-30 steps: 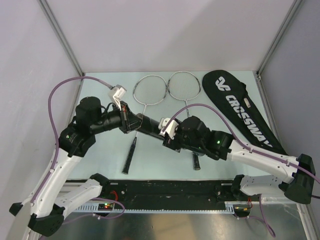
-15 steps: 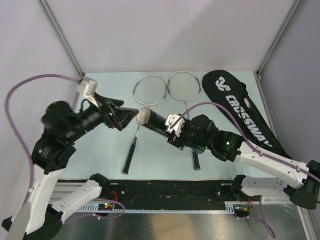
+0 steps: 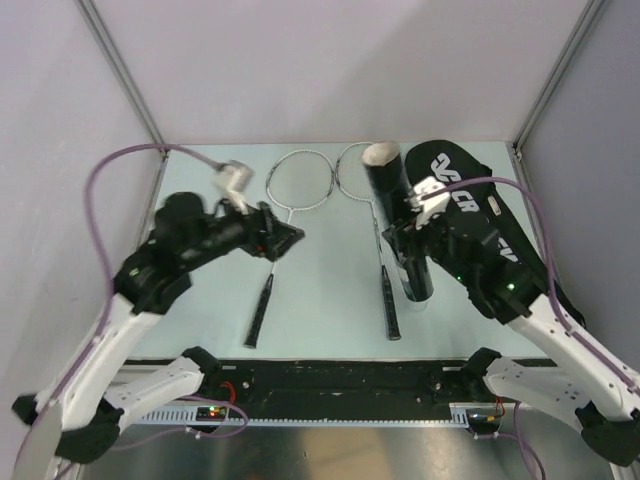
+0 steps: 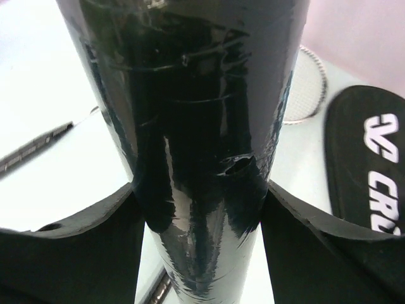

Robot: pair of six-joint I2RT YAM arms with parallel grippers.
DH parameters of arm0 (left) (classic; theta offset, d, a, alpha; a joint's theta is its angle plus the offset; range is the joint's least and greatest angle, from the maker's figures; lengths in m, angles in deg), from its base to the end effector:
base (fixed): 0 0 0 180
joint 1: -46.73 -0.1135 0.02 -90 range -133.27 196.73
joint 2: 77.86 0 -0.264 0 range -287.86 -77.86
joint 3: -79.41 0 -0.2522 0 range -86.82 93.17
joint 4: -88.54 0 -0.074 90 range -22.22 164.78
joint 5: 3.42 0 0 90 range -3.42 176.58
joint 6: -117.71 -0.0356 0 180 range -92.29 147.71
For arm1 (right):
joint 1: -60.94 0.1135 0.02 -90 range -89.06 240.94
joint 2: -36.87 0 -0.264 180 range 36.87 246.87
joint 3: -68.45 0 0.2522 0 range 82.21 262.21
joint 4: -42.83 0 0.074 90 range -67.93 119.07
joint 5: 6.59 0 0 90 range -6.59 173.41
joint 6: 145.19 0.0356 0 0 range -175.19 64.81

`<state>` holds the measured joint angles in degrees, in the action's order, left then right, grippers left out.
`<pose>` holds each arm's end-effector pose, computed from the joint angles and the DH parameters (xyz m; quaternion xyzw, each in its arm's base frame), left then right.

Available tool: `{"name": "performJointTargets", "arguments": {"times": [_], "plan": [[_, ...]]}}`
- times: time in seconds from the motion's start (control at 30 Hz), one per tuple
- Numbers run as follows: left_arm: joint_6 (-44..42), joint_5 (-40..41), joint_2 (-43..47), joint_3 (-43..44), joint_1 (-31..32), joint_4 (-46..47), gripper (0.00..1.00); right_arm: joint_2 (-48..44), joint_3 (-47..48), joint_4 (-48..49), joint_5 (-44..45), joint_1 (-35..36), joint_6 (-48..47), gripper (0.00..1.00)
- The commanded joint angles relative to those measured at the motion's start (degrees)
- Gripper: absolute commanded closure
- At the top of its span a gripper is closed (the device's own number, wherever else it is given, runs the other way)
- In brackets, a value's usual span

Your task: Pack up the badminton gear

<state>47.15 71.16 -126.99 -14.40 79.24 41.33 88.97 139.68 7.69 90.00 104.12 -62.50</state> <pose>0.1257 -0.0914 0.4460 0.1720 0.7452 -0.3710 0.5267 0.1495 0.1347 0.3743 -0.3088 0.7360 0.1413 0.5857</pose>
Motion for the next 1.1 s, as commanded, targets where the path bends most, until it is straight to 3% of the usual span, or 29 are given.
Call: {"name": "performJointTargets", "arguments": {"times": [0.0, 0.17, 0.3, 0.5, 0.77, 1.07], "plan": [[-2.1, 9.1, -6.83, -4.81, 8.67, 4.4, 0.18, -6.49, 3.53, 4.73, 7.3, -2.42, 5.88, 0.73], [-5.76, 14.39, -19.34, -6.06, 18.06, 10.48, 0.24, -12.64, 5.57, 8.06, 12.64, -3.13, 8.47, 0.73], [-11.03, 20.39, -30.93, -2.24, 27.11, 12.91, 0.29, -17.35, 6.15, 11.46, 17.19, -2.93, 10.04, 0.75], [-14.83, 19.38, -47.83, 4.76, 35.02, 19.54, 0.35, -21.41, 6.25, 18.66, 26.0, -2.84, 7.85, 0.76], [-18.35, 17.35, -62.65, 13.33, 39.1, 22.96, 0.4, -24.18, 6.24, 25.27, 31.04, -2.93, 2.7, 0.78], [-18.75, 18.52, -67.67, 11.94, 39.35, 27.78, 0.45, -23.79, 6.2, 28.2, 32.52, -3.03, -1.67, 0.78]]}}
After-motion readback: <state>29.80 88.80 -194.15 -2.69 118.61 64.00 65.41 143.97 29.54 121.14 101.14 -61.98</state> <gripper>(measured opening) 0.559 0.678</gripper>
